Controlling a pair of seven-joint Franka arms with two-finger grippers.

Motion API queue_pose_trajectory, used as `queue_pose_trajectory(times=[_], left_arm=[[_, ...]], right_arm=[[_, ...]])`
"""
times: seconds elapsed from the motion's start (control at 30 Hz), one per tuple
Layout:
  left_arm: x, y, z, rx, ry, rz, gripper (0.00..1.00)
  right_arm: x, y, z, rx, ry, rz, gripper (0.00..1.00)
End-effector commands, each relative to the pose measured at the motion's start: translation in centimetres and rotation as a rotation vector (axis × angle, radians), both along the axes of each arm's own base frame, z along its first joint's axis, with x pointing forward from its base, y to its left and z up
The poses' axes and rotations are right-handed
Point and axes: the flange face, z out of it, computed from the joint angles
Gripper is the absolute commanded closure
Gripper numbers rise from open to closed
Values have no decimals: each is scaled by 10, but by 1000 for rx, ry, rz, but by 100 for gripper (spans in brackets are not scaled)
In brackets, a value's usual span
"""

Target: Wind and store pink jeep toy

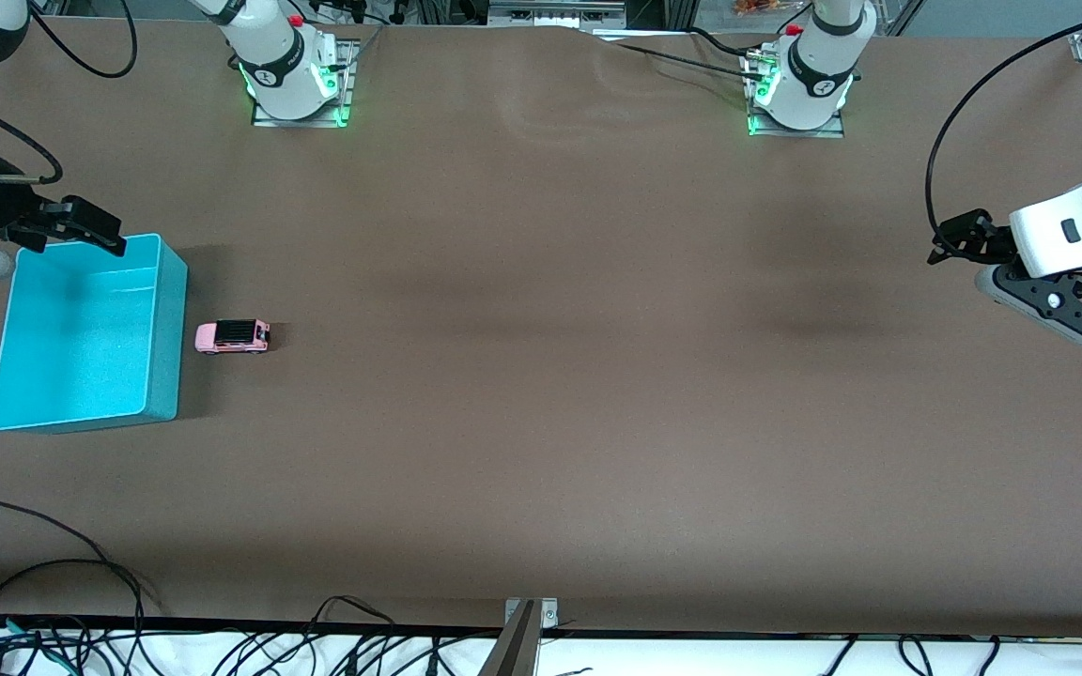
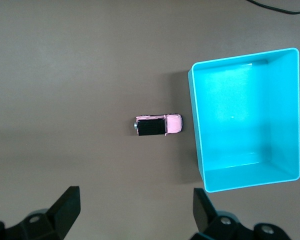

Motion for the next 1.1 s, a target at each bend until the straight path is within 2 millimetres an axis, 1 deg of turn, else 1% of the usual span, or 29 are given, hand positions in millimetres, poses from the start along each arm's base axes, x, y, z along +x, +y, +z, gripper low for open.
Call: queue_pose_trajectory(times=[0.0,0.17,0.3,0.5,0.63,0.77,0.83,1.0,1.07], left_arm=[[-30,-23,16,10,-83,144,0],[-48,-42,23,27,-94,182,0],[-51,-48,27,25,-99,174,0],[-49,-41,28,16,-97,188,0],[-49,-40,34,18,-81,191,0],[-44,-37,38,24,-53,211,0],[-43,-38,39,27,-43,221,0],[-44,-38,39,29,-37,229,0],[-43,-40,46,28,-49,224,0]], right_arm=[[3,-3,2,-12,1,-12,0],[5,-3,-2,-11,5,-14,0],[7,-3,-5,-11,10,-16,0],[8,-2,-17,-11,25,-15,0],[7,-2,-38,-10,27,-12,0],[6,-2,-67,-9,16,-10,0],[5,-2,-82,-9,10,-10,0],[1,-4,-114,-8,-7,-12,0],[-1,-4,-127,-8,-18,-11,0]])
